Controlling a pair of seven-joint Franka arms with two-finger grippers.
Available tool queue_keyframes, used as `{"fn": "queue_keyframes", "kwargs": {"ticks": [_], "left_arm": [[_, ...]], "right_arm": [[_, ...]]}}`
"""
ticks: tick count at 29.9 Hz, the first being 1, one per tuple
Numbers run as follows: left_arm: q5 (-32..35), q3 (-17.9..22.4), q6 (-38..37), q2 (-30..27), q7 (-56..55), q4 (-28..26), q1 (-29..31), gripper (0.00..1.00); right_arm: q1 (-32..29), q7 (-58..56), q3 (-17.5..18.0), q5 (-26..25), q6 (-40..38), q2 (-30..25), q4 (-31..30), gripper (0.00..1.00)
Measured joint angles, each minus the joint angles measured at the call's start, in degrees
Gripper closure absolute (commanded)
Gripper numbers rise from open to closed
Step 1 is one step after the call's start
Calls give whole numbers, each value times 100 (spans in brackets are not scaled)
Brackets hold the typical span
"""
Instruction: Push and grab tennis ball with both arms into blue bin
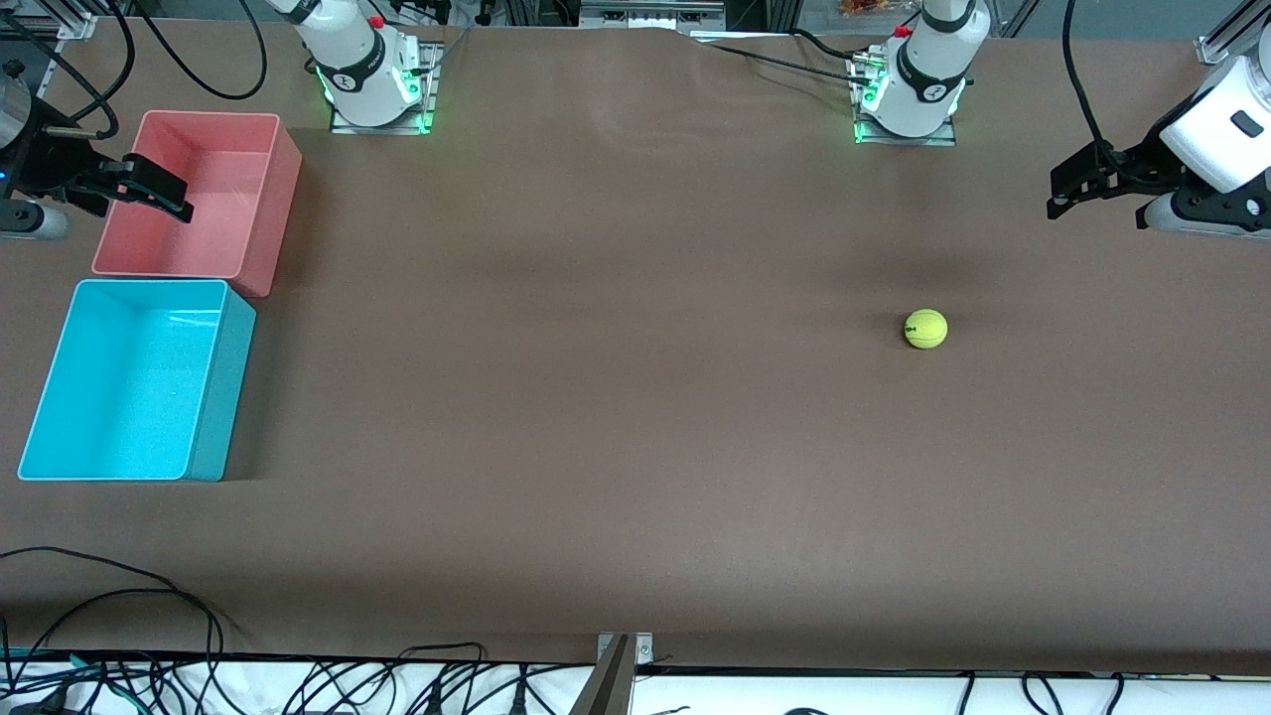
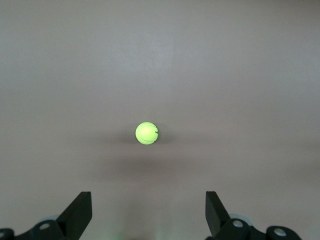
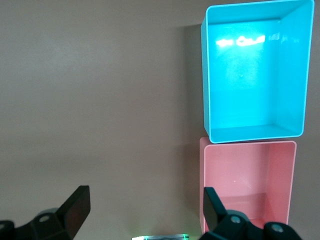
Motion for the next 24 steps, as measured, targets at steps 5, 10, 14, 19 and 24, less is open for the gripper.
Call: {"fn": "queue_keyframes", "kwargs": {"ticks": [5,10,14,19,24], "left_arm": [[0,3,-63,0,5,57,1,0],[0,3,-85,0,5,74,1,0],[0,4,-85,0,5,75,2,0],[0,5,-87,0,5,112,2,0],[0,5,-97,0,5,138,2,0]], "right_arm": [[3,0,0,0,1,0,0,0],[4,0,0,0,25,0,0,0],[11,-2,1,0,34,0,0,0],[20,-3,3,0,34,0,0,0],[24,-4,4,0,31,0,0,0]]}}
